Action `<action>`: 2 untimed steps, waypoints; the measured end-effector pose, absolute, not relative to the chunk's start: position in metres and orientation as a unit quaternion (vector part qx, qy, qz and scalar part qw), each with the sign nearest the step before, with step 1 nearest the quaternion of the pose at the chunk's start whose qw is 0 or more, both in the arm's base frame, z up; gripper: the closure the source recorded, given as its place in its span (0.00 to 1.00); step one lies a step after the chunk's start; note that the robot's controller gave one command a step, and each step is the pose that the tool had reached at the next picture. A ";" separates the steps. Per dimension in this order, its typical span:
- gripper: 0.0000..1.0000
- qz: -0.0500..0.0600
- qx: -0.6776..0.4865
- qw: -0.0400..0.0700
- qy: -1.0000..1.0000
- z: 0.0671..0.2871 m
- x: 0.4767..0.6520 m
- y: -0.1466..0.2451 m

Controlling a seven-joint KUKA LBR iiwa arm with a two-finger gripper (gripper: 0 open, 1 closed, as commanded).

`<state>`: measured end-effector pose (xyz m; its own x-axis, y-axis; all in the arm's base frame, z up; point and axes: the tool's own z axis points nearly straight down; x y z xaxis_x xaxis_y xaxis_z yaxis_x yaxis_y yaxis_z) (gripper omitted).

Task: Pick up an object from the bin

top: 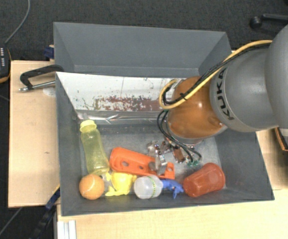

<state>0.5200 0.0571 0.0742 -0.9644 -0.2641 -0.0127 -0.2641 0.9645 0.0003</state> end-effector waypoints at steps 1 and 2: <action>1.00 0.001 -0.142 0.005 0.990 0.132 0.508 0.066; 1.00 0.001 -0.153 0.013 0.988 0.153 0.517 0.070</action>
Offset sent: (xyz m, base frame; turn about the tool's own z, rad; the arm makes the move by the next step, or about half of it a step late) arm 0.0047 0.0153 0.0067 -0.0755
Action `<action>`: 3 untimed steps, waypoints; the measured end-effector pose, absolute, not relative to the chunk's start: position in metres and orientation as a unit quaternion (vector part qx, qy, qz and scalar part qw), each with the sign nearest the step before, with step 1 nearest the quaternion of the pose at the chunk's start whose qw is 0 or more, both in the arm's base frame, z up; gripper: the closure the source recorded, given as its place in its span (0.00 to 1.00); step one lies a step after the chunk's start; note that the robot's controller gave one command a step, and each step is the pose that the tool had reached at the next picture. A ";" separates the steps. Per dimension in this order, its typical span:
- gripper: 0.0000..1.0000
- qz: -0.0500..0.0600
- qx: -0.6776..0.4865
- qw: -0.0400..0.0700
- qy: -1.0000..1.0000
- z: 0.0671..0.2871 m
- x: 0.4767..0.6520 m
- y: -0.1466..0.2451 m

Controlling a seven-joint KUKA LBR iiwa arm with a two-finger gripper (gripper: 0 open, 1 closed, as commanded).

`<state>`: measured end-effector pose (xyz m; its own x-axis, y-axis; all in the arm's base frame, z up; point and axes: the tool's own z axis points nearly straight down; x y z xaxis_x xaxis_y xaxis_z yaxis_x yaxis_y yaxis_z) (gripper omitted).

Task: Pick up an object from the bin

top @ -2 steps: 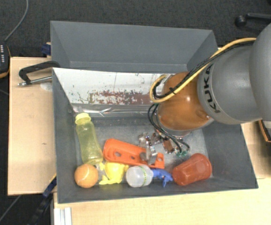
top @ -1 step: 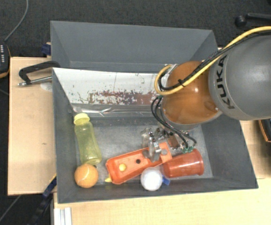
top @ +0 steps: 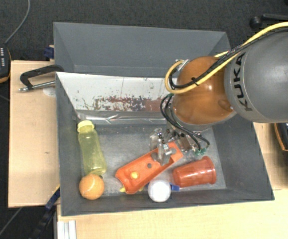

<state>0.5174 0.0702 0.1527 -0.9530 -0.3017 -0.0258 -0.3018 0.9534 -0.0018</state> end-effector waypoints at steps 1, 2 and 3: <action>1.00 0.002 -0.155 0.001 0.988 0.162 0.517 0.073; 1.00 0.001 -0.147 0.018 0.989 0.165 0.533 0.065; 1.00 0.002 -0.144 0.000 0.990 0.161 0.524 0.057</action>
Offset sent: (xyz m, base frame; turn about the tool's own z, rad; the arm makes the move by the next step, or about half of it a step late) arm 0.0260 -0.0260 -0.0827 0.0519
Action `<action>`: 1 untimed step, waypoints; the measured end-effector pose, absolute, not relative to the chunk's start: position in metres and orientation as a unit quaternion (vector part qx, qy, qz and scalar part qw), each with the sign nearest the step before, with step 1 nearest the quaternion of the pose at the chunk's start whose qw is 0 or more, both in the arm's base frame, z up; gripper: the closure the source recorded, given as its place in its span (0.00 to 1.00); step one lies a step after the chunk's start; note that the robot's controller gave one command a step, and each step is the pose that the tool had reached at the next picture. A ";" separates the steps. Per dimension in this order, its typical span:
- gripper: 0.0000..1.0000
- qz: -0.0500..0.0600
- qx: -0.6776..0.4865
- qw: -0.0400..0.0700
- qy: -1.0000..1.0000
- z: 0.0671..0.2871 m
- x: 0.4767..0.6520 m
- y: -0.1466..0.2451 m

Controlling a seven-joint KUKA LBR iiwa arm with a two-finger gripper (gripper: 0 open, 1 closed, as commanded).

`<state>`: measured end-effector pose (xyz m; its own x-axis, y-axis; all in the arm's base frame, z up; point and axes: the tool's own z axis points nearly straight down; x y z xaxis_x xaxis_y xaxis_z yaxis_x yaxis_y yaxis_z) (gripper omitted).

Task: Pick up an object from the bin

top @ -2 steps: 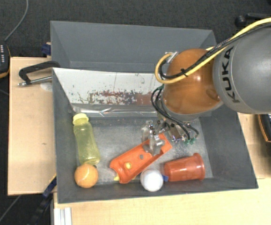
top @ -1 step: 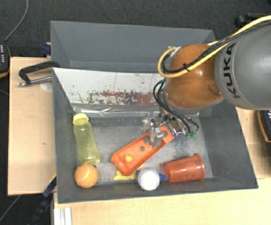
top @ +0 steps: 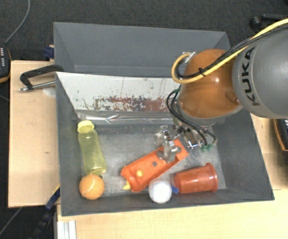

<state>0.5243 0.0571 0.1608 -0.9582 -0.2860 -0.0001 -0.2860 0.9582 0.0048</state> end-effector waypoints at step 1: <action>1.00 -0.002 0.140 -0.010 -0.990 0.184 0.532 0.056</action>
Offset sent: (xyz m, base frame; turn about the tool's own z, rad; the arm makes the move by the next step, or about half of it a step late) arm -0.0145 -0.0065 0.0208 -0.2460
